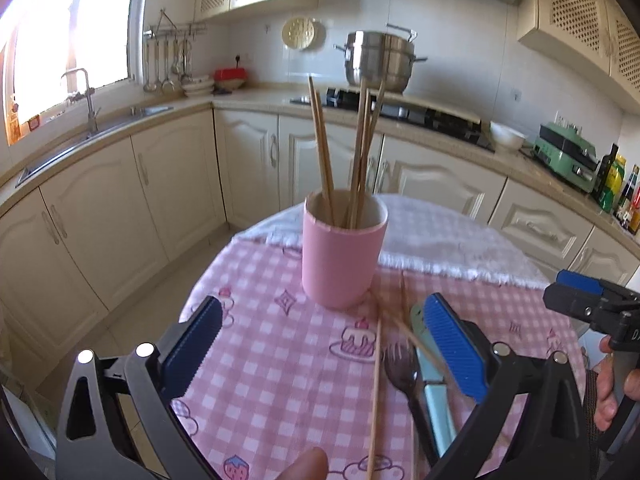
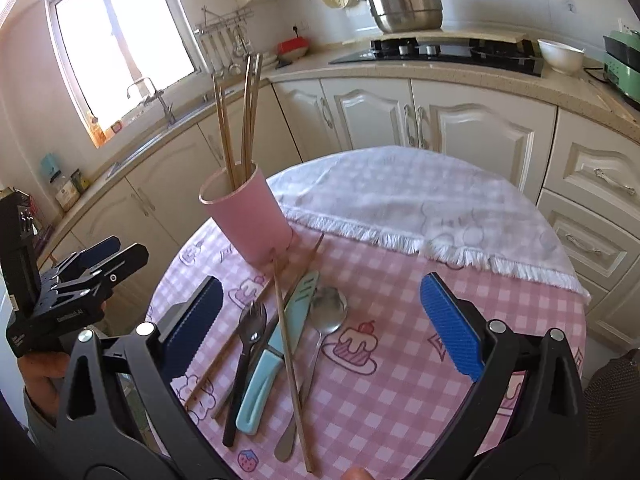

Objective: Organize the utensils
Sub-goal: 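Move the right tool back down to the utensils beside the cup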

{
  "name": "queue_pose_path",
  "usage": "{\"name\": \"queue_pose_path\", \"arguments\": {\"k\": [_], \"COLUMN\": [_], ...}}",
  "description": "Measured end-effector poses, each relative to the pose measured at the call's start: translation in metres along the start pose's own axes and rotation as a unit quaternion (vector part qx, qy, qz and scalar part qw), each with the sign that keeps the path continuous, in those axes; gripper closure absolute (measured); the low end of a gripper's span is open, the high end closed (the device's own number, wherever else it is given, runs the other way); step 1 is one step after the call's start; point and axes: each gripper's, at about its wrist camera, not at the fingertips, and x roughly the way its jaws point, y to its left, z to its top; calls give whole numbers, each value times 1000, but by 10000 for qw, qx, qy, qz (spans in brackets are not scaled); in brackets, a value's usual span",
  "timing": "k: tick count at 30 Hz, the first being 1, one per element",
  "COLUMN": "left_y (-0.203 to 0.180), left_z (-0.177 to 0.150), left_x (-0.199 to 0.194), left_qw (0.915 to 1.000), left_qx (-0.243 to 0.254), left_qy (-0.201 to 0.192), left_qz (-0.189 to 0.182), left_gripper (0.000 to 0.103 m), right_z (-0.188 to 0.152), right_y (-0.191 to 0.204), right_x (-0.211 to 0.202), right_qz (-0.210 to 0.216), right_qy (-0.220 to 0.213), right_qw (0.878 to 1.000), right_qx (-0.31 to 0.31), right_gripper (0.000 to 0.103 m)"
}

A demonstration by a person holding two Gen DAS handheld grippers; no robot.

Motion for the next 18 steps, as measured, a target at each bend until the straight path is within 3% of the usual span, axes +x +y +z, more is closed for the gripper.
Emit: {"name": "queue_pose_path", "arguments": {"k": [8,13,15,18], "left_y": [-6,-22,-32,-44], "left_z": [-30,-49,-56,-63], "left_x": [34,45,49,53], "left_qw": [9966,9924,9902,9879], "left_qx": [302,485,581,640], "left_qy": [767,1114,1229,1343], "left_qz": [14,-216,-310,-440], "left_gripper": [4,4,5,5], "right_z": [-21,-34,-37,-40], "right_y": [1,1,1,-1], "right_x": [29,42,45,48], "right_qz": [-148,-165,-159,-125], "right_qy": [718,1035,1121,1195], "right_qw": [9973,9944,9935,9927], "right_qx": [-76,-98,-98,-71], "right_gripper": [6,6,15,18]}}
